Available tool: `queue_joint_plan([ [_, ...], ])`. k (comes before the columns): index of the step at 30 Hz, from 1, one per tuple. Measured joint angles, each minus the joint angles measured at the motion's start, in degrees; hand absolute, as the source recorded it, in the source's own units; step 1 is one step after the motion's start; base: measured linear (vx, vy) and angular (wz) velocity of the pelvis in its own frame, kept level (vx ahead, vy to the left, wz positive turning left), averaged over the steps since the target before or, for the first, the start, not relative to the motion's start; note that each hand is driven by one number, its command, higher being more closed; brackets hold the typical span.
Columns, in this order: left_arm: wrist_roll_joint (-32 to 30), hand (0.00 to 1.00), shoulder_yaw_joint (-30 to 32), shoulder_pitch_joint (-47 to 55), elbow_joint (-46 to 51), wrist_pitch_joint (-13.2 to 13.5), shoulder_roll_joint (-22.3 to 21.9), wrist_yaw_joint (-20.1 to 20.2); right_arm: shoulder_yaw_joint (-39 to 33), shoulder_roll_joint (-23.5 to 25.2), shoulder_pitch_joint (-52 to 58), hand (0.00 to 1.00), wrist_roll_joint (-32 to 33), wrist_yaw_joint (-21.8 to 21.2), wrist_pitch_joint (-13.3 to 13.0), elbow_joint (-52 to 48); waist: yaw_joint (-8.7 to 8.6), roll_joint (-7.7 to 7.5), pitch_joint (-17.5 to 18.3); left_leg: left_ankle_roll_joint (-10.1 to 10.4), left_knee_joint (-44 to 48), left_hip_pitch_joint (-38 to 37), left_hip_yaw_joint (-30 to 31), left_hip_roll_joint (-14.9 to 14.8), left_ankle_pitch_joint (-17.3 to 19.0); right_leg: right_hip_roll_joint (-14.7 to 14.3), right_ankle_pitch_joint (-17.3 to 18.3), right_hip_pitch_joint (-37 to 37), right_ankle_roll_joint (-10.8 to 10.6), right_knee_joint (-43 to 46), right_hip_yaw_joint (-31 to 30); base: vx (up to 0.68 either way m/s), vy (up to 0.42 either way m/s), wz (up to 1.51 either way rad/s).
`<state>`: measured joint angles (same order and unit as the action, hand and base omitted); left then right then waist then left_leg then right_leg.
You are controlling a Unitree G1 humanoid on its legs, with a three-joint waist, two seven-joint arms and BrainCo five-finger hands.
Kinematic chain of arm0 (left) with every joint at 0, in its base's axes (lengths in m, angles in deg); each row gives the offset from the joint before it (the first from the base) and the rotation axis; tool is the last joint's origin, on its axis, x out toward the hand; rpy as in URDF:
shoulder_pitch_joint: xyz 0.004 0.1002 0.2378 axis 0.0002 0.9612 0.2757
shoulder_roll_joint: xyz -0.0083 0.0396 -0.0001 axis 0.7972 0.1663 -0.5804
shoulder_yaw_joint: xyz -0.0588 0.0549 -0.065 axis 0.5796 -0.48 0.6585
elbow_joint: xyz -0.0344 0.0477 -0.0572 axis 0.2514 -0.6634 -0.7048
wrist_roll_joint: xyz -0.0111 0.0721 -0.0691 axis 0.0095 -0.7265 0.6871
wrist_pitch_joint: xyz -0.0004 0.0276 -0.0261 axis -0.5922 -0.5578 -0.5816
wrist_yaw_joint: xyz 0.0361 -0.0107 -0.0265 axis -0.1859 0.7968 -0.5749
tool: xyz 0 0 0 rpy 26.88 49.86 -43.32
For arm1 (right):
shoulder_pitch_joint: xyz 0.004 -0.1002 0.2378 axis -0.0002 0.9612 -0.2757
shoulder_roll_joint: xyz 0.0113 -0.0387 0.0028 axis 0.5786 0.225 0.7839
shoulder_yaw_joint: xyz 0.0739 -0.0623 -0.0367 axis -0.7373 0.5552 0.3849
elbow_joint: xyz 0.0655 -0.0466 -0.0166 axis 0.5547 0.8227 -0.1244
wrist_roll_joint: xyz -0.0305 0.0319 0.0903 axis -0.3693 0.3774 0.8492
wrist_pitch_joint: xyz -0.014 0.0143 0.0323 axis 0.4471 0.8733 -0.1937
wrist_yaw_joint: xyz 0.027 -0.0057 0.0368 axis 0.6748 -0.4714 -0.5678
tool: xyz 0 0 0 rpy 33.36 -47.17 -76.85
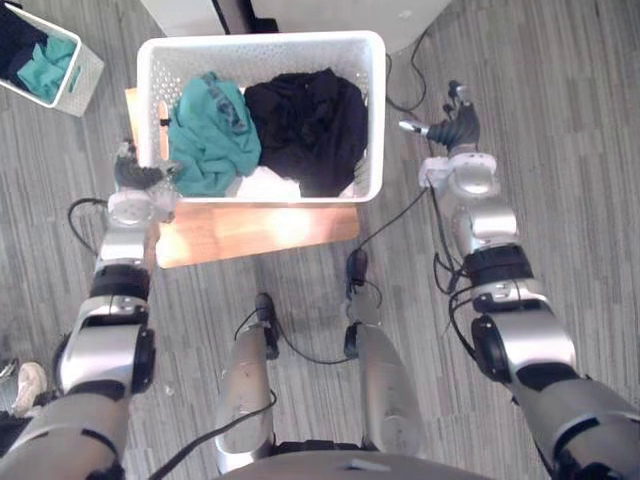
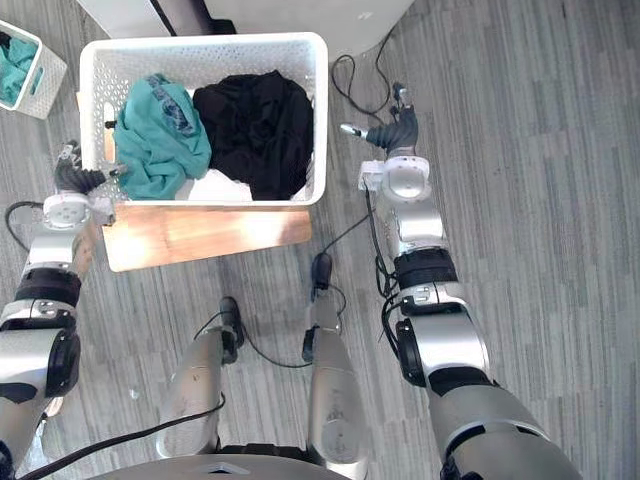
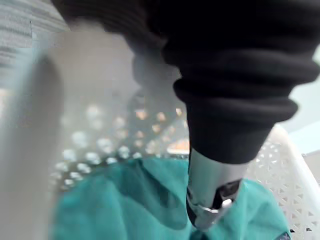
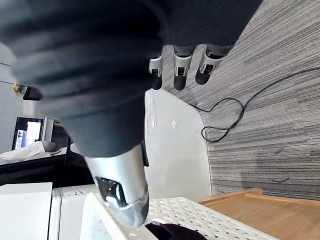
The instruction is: Pick up the laundry basket with both hands and put the clothes into the washing machine.
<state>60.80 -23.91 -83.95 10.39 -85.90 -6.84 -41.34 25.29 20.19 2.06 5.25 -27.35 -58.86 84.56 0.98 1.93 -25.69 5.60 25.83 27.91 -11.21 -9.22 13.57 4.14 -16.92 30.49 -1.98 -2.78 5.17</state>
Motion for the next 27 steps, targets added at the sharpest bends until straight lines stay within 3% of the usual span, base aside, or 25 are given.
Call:
queue_joint_plan([
  [7, 1.76, 0.00, -2.23, -1.16, 0.12, 0.43, 0.10, -2.84, 3.73, 2.25, -0.35, 0.00, -0.93, 1.81, -0.02, -2.72, 0.75, 0.00, 0.01, 0.37, -1.49, -0.53, -2.01, -0.13, -0.25, -0.20, -0.03, 1.09, 0.00, -0.15, -1.46, 0.00, -0.005, -0.10],
  [10, 1.71, 0.00, -6.65, -0.30, 3.25, 0.52, -0.93, -2.84, 8.19, 3.84, 1.01, 0.00, -2.34, 1.69, 0.01, -3.50, 0.93, 0.01, 0.02, 0.69, -3.56, -1.41, -1.81, 0.64, -1.40, 0.30, -0.03, 1.03, 0.00, -0.15, -1.35, 0.00, -0.016, 0.09],
  [17, 0.96, 0.00, -8.37, 12.30, 12.92, 2.33, -2.03, -2.74, 10.06, 5.54, 12.78, 0.00, -3.51, 1.32, -0.72, -9.64, 0.66, 0.04, 0.06, 0.67, -6.11, -4.56, -1.28, 1.44, -2.18, 0.58, -0.02, -1.67, -0.01, -1.00, -1.45, 0.00, -0.001, 0.01],
  [22, 1.08, 0.00, -6.55, 20.97, 18.32, 2.86, -3.02, -2.20, 11.21, 6.46, 16.47, 0.00, -3.51, -0.73, -2.50, -10.78, 0.72, 0.06, 0.08, 0.77, -6.10, -5.04, -0.46, 1.66, -2.25, 0.40, -0.10, -2.74, -0.10, -1.73, -1.32, -0.01, 0.001, 0.02],
  [27, 1.13, 0.00, -4.76, 26.22, 20.36, 3.86, -4.42, -1.65, 11.58, 7.03, 17.91, 0.00, -4.25, -2.31, -2.67, -11.29, 1.27, 0.12, 0.11, 0.79, -5.93, -5.16, 0.27, 1.76, -2.27, 0.38, -0.12, -3.24, -0.12, -1.77, -0.91, -0.03, 0.015, 0.05],
])
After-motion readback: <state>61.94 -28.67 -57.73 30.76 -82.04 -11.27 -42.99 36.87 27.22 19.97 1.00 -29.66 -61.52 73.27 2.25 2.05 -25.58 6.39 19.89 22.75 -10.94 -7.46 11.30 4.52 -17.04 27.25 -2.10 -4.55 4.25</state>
